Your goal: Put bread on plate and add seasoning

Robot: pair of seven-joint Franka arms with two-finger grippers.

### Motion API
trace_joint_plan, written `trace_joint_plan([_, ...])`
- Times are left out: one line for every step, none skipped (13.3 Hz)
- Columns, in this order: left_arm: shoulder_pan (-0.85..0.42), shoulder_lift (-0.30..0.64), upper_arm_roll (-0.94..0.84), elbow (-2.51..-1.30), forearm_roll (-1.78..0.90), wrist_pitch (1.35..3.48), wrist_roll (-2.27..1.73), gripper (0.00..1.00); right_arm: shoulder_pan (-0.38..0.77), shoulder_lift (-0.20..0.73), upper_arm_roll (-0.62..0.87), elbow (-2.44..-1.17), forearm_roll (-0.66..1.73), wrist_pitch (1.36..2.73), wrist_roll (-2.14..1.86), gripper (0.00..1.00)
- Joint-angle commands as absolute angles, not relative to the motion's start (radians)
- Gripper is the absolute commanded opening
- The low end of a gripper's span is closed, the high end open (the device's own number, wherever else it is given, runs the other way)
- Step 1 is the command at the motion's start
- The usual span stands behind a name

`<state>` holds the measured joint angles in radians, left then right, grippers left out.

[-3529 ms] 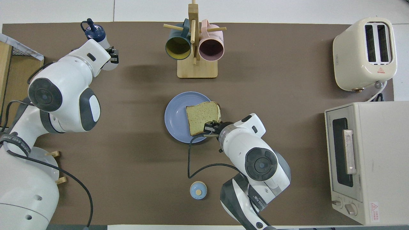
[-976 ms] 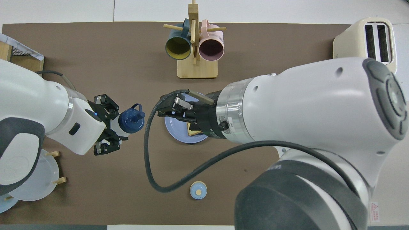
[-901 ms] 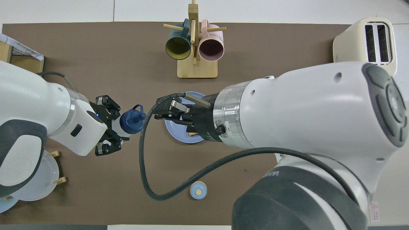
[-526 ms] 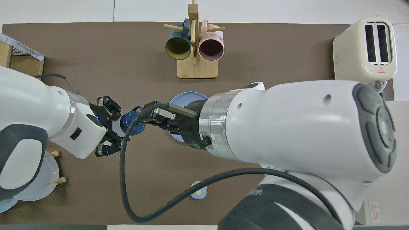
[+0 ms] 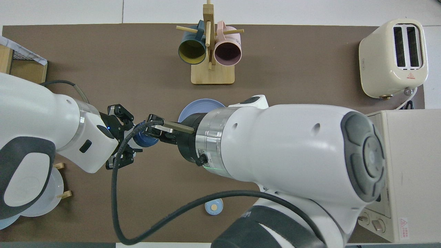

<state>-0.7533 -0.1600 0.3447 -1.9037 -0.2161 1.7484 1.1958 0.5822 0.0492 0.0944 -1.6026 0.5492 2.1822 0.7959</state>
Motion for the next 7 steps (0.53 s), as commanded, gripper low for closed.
trace_joint_plan([-0.759,-0.193,0.341,-1.936,-0.210,1.772,1.206,0.00,0.578,0.040,0.098,-1.632,0.528,2.203,0.788,0.44])
trace_joint_plan([-0.759,-0.193,0.341,-1.936,-0.210,1.770,1.206,0.00,0.578,0.035,0.098,-1.641,0.520,2.203,0.784,0.44])
trace_joint_plan([-0.759,-0.193,0.341,-1.936,-0.210,1.769,1.206,0.00,0.578,0.034,0.098,-1.650,0.515,2.203,0.784,0.41])
trace_joint_plan([-0.759,-0.193,0.341,-1.937,-0.212,1.767,1.206,0.00,0.578,0.032,0.098,-1.651,0.512,2.203,0.784,0.41])
trace_joint_plan([-0.759,-0.195,0.341,-1.939,-0.210,1.766,1.206,0.00,0.578,0.032,0.098,-1.651,0.512,2.203,0.784,0.40])
trace_joint_plan([-0.759,-0.196,0.339,-1.940,-0.210,1.766,1.206,0.00,0.578,0.032,0.098,-1.651,0.512,2.203,0.784,0.40])
trace_joint_plan([-0.759,-0.201,0.339,-1.940,-0.210,1.761,1.206,0.00,0.578,0.034,0.098,-1.649,0.512,2.204,0.784,0.37])
